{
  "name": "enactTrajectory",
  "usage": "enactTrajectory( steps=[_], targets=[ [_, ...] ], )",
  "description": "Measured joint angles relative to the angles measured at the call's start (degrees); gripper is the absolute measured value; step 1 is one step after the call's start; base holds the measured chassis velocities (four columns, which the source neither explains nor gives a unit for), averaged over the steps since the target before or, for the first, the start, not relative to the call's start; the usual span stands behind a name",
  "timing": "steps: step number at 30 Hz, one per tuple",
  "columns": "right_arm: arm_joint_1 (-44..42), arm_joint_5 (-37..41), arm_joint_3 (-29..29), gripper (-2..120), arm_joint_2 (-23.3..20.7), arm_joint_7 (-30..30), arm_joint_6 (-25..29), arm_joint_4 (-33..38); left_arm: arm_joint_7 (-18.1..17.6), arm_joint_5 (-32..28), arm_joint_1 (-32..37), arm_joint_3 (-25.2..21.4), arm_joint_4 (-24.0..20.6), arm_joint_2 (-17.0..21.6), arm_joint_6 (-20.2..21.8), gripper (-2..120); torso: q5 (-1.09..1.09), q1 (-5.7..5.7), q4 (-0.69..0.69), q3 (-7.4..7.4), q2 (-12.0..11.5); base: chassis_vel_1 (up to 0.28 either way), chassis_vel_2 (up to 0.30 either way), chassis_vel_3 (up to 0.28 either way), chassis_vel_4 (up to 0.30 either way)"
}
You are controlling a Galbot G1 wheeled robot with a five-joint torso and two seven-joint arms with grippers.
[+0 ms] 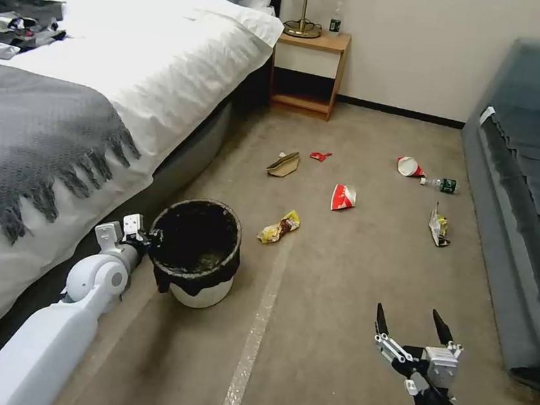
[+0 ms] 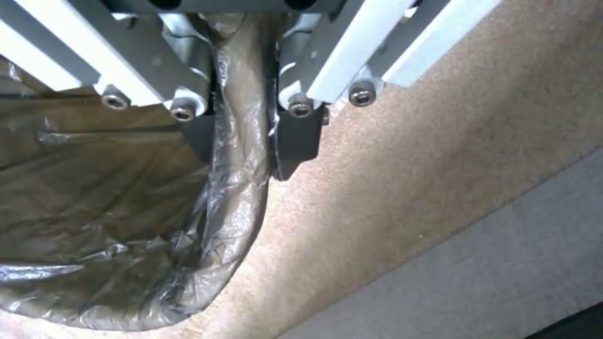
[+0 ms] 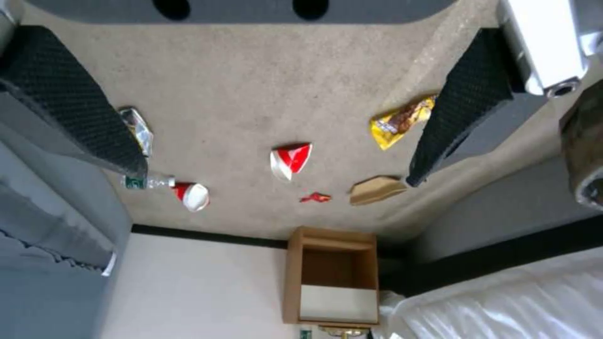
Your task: Pick up the trash can from the floor.
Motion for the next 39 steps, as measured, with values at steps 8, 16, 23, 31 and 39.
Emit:
enactTrajectory(
  steps=[8, 16, 23, 31, 39],
  targets=[
    [0.2, 0.0, -0.1, 100, 0.1, 0.1, 0.1, -0.5, 1.3, 0.1, 0.8, -0.5, -0.3, -0.2, -1.6, 6, -0.04, 0.00, 0.00, 0.00, 0.0, 0.000, 0.000, 0.000, 0.000],
    [0.4, -0.1, -0.2, 100, 0.1, 0.1, 0.0, -0.7, 2.7, 0.0, 1.6, -1.0, -2.8, -0.1, -3.5, 6, -0.09, 0.00, -0.03, 0.02, 0.0, 0.000, 0.000, 0.000, 0.000],
    [0.5, -0.2, -0.3, 100, 0.1, 0.1, -0.1, -0.8, 2.4, -1.2, 1.9, -2.4, -7.3, 1.3, -3.6, 6, -0.05, 0.00, -0.02, 0.02, 0.0, 0.000, 0.000, 0.000, 0.000],
    [0.9, -0.3, -0.5, 100, 0.1, 0.1, -0.4, -0.6, 1.4, -2.9, 2.6, -4.7, -13.9, 3.3, -3.6, 6, -0.04, 0.00, -0.01, 0.01, 0.0, 0.000, 0.000, 0.000, 0.000],
    [1.0, -0.3, -0.4, 100, 0.0, 0.2, -0.5, -0.3, 1.2, -3.5, 3.0, -6.6, -19.7, 4.6, -4.8, 6, -0.03, 0.00, -0.01, 0.01, 0.0, 0.000, 0.000, 0.000, 0.000]
  ],
)
